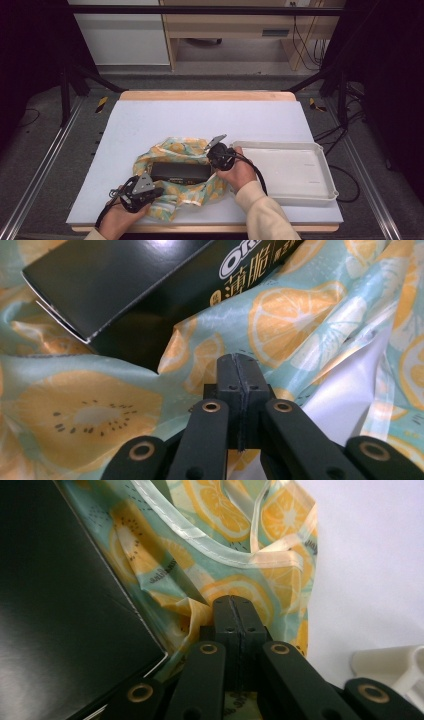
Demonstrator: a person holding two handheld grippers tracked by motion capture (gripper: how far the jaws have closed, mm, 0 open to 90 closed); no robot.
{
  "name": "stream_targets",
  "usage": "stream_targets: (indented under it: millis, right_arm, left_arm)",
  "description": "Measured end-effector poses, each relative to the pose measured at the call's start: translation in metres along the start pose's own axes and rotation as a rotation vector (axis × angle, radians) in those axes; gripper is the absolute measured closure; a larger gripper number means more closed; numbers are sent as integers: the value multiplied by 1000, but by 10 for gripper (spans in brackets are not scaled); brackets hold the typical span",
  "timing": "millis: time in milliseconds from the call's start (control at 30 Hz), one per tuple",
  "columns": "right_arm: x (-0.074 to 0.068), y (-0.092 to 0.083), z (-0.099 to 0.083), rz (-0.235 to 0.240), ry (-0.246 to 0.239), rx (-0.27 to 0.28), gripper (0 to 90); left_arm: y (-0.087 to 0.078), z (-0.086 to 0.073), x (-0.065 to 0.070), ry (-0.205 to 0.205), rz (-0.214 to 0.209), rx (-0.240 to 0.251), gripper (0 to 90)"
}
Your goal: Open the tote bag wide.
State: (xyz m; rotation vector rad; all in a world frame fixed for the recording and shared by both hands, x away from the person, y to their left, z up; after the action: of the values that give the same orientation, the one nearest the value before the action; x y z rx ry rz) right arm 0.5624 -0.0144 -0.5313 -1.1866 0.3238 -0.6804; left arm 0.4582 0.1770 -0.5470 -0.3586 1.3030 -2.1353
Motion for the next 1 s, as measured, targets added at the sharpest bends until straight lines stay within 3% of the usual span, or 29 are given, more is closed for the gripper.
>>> stream_targets:
  millis: [233,467,667,867,967,1000]
  right_arm:
    - [1,2,0,5,-1,-8,900]
    - [1,-28,6,-5,31,134,900]
    - [4,-62,-1,-22,69,258,900]
    - [7,-88,-35,-33,159,346,890]
    - [9,-90,-57,-40,196,352,833]
    - [11,-89,-65,-54,210,351,768]
  left_arm:
    - [-2,1,-2,-17,-14,16,900]
    - [-19,7,-5,-37,-18,93,900]
    - [-36,13,-8,-55,-18,156,900]
    - [-49,17,-12,-54,-26,191,894]
    - [-50,18,-15,-44,-40,185,865]
    - [-50,18,-14,-34,-45,177,842]
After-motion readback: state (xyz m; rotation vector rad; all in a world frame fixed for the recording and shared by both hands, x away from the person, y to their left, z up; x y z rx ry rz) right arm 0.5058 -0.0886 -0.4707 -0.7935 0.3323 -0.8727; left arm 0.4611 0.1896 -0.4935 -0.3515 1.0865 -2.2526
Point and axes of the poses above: each handheld gripper's, and its own axes: y roughly forward along the jaws, z roughly out of its top, x roughly to its right, the point moved 10 cm from there along y, roughly forward along the jaws, and after that the axes turned 14 degrees about -x, right-handed, at the moved point
